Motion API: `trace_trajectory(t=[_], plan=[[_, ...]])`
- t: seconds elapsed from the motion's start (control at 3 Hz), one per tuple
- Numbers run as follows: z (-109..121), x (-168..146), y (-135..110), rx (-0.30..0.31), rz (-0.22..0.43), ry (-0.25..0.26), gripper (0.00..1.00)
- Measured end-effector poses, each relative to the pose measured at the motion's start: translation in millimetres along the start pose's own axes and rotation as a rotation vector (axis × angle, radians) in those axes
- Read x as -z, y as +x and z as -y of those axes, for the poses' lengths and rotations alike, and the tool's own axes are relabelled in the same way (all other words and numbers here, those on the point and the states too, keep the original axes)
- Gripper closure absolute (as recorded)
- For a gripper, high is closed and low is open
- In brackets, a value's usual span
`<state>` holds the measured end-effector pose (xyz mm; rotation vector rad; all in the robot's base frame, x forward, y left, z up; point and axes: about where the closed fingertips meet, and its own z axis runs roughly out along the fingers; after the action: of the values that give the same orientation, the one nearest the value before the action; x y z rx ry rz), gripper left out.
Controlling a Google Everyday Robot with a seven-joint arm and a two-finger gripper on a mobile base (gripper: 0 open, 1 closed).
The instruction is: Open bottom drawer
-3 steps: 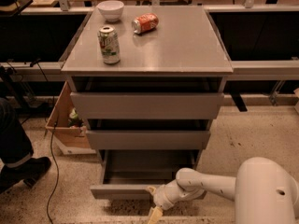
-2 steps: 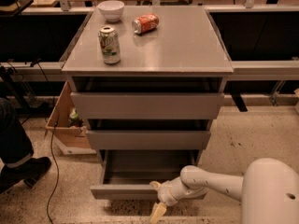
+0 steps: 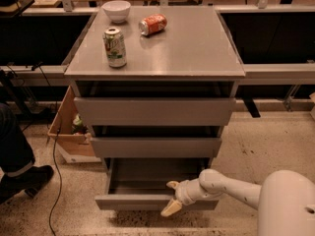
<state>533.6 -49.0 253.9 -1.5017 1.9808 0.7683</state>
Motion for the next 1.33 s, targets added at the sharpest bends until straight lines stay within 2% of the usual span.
trace_trajectory(t=[0.67,1.0,1.33], plan=[[63,13,3,0.02,-0.001,0.139,0.68],[84,27,-1,0.01,-0.021,0.199,0.91],[86,28,-1,0.007,-0.021,0.204,1.0]])
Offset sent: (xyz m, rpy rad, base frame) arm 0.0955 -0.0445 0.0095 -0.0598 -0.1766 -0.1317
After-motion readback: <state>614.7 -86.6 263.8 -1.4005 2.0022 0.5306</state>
